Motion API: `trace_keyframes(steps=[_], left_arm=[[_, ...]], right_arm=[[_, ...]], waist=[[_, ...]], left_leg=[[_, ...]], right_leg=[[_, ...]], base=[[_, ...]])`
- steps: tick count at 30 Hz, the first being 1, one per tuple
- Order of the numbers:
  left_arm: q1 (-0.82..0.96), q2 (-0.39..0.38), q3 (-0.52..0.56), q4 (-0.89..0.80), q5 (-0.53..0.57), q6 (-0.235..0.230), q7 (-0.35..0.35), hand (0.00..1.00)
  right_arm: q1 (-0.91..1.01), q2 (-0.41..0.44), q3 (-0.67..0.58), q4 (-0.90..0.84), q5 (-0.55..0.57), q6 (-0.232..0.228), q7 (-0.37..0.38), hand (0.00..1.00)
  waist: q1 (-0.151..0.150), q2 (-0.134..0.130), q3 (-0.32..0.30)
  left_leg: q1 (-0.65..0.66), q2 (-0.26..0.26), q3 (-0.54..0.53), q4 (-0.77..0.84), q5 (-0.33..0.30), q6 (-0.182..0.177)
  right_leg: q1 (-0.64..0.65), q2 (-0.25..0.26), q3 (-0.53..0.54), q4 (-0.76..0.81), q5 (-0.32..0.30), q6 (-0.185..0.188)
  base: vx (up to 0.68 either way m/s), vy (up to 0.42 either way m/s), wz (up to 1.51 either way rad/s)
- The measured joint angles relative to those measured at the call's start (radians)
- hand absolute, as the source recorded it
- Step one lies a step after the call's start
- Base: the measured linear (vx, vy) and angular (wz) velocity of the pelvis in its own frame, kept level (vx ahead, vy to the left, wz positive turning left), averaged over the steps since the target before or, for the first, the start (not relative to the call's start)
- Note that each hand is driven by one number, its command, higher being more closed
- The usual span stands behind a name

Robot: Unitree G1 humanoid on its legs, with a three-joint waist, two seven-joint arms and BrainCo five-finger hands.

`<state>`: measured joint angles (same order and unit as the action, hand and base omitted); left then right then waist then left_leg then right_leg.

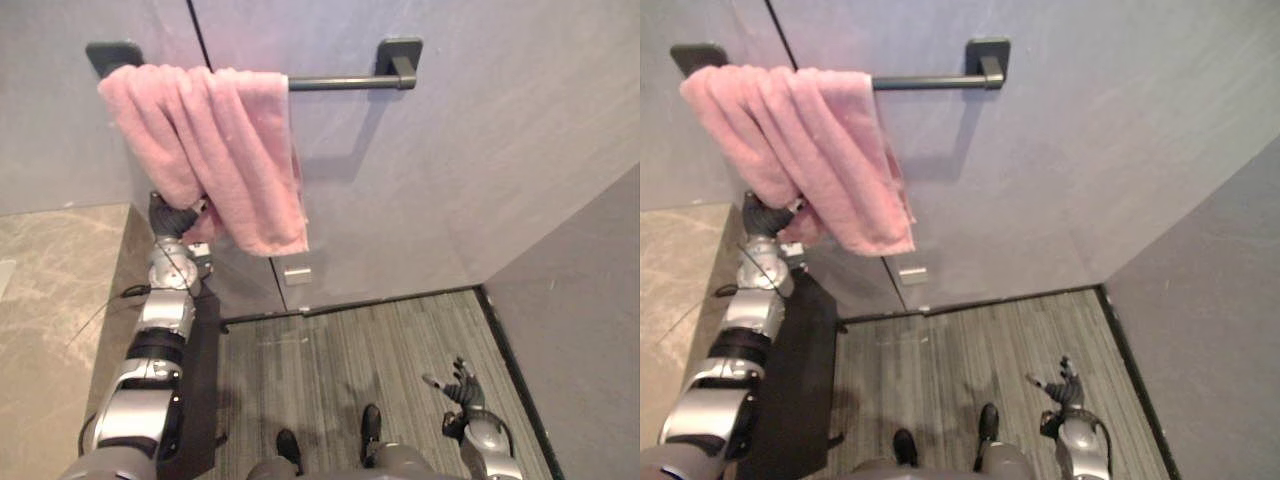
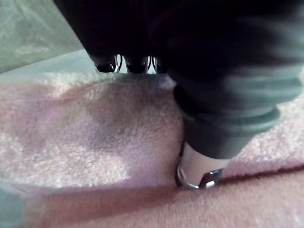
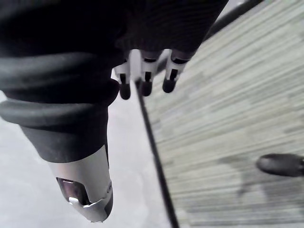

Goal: Organize washtable

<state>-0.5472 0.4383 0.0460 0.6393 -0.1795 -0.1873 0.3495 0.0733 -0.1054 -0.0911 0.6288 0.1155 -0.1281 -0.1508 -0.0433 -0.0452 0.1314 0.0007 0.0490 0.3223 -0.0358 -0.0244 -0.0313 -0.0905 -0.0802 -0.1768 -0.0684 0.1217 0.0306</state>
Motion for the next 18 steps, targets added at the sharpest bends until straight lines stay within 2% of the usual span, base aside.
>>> trace_keyframes(steps=[2,9,14,18], left_arm=[[0.0,-0.022,0.001,-0.005,-0.027,-0.014,0.0,1.0],[0.014,-0.111,-0.006,-0.096,-0.054,-0.031,0.0,1.0],[0.022,-0.131,-0.028,-0.142,-0.056,-0.043,-0.001,1.0],[0.026,-0.161,-0.059,-0.18,-0.066,-0.063,-0.019,1.0]], right_arm=[[-0.017,0.0,0.009,-0.085,0.0,-0.02,-0.003,0.0],[-0.119,-0.006,0.026,-0.272,-0.003,-0.034,-0.029,0.0],[-0.256,-0.076,0.159,-0.31,-0.009,-0.053,-0.038,0.0],[-0.393,-0.113,0.267,-0.31,-0.008,-0.055,-0.019,0.0]], waist=[[0.003,0.0,0.0],[0.006,0.0,0.0],[0.022,0.002,0.01],[0.044,0.015,0.022]], left_leg=[[0.0,0.0,-0.001,0.0,0.0,0.0],[-0.003,0.0,-0.021,0.007,0.0,0.0],[0.0,0.005,-0.029,0.016,0.0,0.0],[-0.003,0.005,-0.042,0.019,0.0,0.0]], right_leg=[[0.0,0.0,0.0,0.0,0.0,0.0],[0.009,-0.008,0.014,-0.002,0.0,0.0],[0.021,-0.009,0.014,-0.003,0.001,0.001],[0.023,-0.01,0.009,-0.002,0.003,0.004]], base=[[0.0,0.0,0.0],[0.0,0.007,0.07],[-0.05,-0.014,0.04],[-0.05,-0.01,0.06]])
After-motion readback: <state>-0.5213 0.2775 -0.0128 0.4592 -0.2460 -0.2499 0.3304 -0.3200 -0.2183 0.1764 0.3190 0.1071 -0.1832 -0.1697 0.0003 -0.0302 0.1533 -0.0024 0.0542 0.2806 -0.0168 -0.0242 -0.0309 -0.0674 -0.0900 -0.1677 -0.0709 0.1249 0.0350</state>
